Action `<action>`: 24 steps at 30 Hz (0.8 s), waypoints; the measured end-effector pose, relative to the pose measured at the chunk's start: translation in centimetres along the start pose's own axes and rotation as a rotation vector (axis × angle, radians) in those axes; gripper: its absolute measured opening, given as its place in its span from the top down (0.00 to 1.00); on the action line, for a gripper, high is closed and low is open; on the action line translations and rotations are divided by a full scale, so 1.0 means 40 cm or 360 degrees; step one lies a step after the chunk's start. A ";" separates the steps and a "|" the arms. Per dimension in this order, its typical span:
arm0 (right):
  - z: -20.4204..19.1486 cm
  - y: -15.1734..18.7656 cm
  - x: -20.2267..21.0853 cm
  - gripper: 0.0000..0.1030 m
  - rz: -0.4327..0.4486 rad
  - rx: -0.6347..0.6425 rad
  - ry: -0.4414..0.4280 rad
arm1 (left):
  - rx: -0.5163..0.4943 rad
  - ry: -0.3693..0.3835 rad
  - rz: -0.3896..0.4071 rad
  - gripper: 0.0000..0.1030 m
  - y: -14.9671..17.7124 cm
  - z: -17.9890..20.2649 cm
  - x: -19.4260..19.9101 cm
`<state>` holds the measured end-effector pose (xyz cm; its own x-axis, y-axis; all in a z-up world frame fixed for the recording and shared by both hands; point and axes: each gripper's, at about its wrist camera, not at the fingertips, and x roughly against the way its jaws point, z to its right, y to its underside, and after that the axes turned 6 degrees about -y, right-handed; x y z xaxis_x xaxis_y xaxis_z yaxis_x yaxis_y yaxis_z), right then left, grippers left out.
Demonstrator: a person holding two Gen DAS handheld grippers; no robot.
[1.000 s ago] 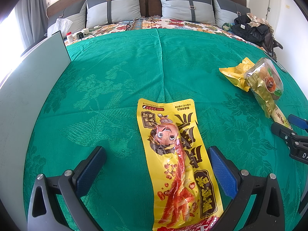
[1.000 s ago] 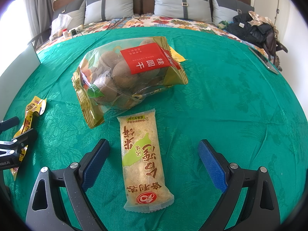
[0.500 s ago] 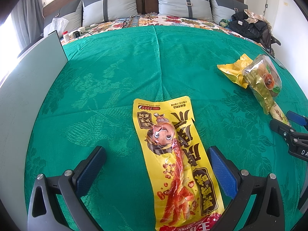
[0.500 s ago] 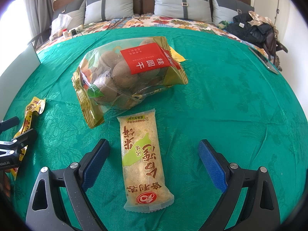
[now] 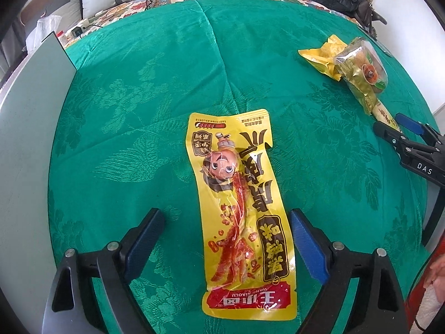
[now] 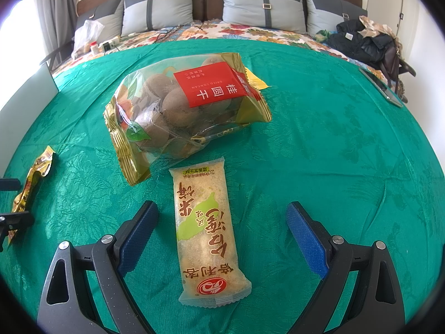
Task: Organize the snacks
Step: 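Close the left tool on the yellow spicy-strip pack while the right tool closes on the white bar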
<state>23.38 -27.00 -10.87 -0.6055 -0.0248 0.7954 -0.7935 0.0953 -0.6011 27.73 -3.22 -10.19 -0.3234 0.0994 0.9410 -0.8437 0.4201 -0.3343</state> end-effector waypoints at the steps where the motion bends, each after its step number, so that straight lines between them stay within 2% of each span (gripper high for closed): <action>1: 0.001 0.000 0.000 0.08 0.0000 0.0000 0.0000 | -0.0025 -0.0018 -0.0006 0.14 0.002 0.005 0.000; 3: 0.001 0.000 0.000 0.08 0.0000 0.0000 0.0000 | -0.0066 -0.0027 0.0011 0.19 0.008 0.016 0.005; 4: 0.001 0.000 0.000 0.08 0.0000 0.0000 0.0000 | -0.0064 -0.0028 0.0020 0.26 0.012 0.019 0.009; 5: 0.001 0.000 0.000 0.08 0.0000 0.0000 0.0000 | -0.0060 -0.0024 0.0037 0.41 0.014 0.022 0.017; 9: 0.001 0.000 0.000 0.08 -0.0001 0.0000 0.0000 | 0.0017 0.0021 0.0063 0.45 0.030 0.014 0.035; 11: 0.001 0.000 0.001 0.08 -0.0001 0.0000 0.0000 | 0.0117 0.0060 0.0120 0.57 0.051 -0.005 0.062; 14: 0.001 0.000 0.001 0.08 -0.0001 0.0000 0.0000 | 0.0268 0.0164 0.0140 0.57 0.086 -0.032 0.087; 18: 0.000 -0.004 0.000 0.07 -0.0014 -0.0004 -0.0015 | 0.0249 0.0150 0.0150 0.57 0.136 -0.029 0.097; 20: 0.014 -0.025 -0.004 0.07 -0.0155 0.0018 -0.0083 | 0.0234 0.0158 0.0175 0.58 0.156 -0.026 0.114; 24: 0.057 -0.047 0.022 0.10 -0.0368 -0.0085 -0.0342 | 0.0232 0.0213 0.0188 0.58 0.179 -0.020 0.123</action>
<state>24.20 -29.45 -9.23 -0.4130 -0.2610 0.8725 -0.9107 0.1145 -0.3969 20.45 1.00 -7.93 -0.3722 0.2630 0.8901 -0.8595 0.2644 -0.4375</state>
